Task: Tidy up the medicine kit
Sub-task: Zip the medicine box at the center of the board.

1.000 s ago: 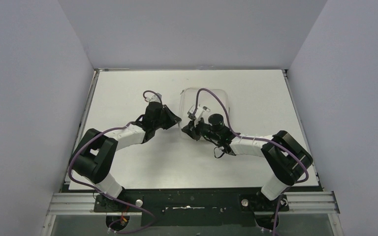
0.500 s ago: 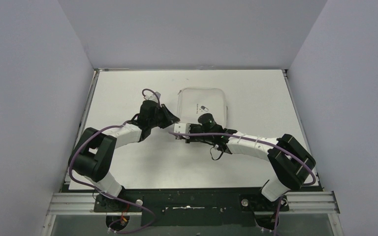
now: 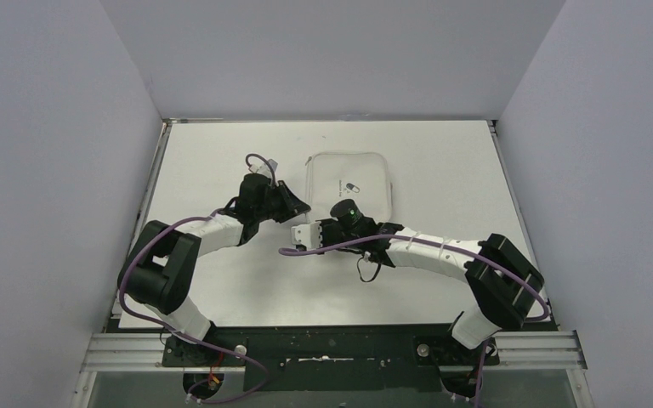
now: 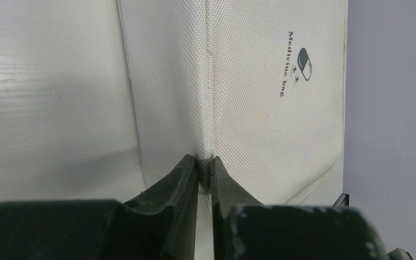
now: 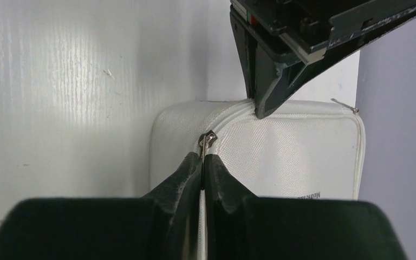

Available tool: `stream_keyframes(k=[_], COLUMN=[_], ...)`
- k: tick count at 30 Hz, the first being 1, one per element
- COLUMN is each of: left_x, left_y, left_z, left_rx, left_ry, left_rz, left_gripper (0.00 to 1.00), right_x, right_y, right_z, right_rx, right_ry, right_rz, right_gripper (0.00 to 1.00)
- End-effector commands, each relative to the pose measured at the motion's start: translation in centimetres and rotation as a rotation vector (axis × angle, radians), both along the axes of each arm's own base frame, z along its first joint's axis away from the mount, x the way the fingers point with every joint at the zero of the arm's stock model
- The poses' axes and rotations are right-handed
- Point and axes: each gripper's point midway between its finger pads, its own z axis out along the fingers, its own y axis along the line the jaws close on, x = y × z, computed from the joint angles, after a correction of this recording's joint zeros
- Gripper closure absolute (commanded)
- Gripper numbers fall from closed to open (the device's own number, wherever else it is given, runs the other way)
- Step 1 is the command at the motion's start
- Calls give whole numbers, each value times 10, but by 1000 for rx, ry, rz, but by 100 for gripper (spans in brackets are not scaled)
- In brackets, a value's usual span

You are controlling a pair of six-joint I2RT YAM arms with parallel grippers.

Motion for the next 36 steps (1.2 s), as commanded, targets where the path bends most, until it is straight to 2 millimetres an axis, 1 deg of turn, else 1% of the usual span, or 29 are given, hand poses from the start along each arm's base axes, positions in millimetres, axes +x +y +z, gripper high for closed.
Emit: stream_keyframes(k=[1,3,5,6,8,9,12,14,15,16,18,20,22,23,25,27,29,32,36], left_x=[37,34,31,31,30,28,24,23,22,22,22,21,17,14,8,1,-6,-15,-25], left_y=[55,53,53,53,52,52,49,47,47,47,47,46,43,42,41,39,37,31,25], left_z=[-12,-14,-16,-16,-12,-11,-8,-3,0,5,14,26,37,43,56,66,76,82,82], left_rx=[141,129,131,134,134,132,119,110,108,107,101,91,75,67,53,42,27,-2,-34], left_ry=[-56,-47,-43,-44,-53,-54,-57,-64,-65,-73,-84,-98,-107,-114,-134,-161,-183,-187,-169], left_rz=[187,178,171,167,159,154,144,137,135,132,130,124,105,93,75,52,33,-9,-50], left_gripper=[100,100,100,100,100,100,100,100,100,100,100,100,94,91,84,76,71,65,60], right_x=[-33,-34,-41,-44,-53,-55,-61,-61,-60,-57,-54,-56,-63,-62,-51,-44,-38,-35,-27], right_y=[-78,-87,-92,-92,-84,-79,-65,-53,-48,-44,-38,-28,-20,-19,-21,-19,-16,-11,-9], right_z=[-56,-60,-67,-68,-63,-56,-32,-14,-6,0,4,6,6,10,18,21,25,34,31], right_rx=[-201,-183,-200,-194,-157,-121,18,134,201,263,368,464,582,650,779,826,861,958,983], right_ry=[167,158,196,221,278,299,387,480,547,611,736,814,857,868,869,866,855,862,839], right_rz=[-173,-226,-240,-246,-230,-225,-233,-286,-360,-434,-581,-644,-664,-679,-765,-796,-806,-776,-818], right_gripper=[100,92,86,80,61,56,48,45,42,41,43,49,50,50,50,50,51,51,50])
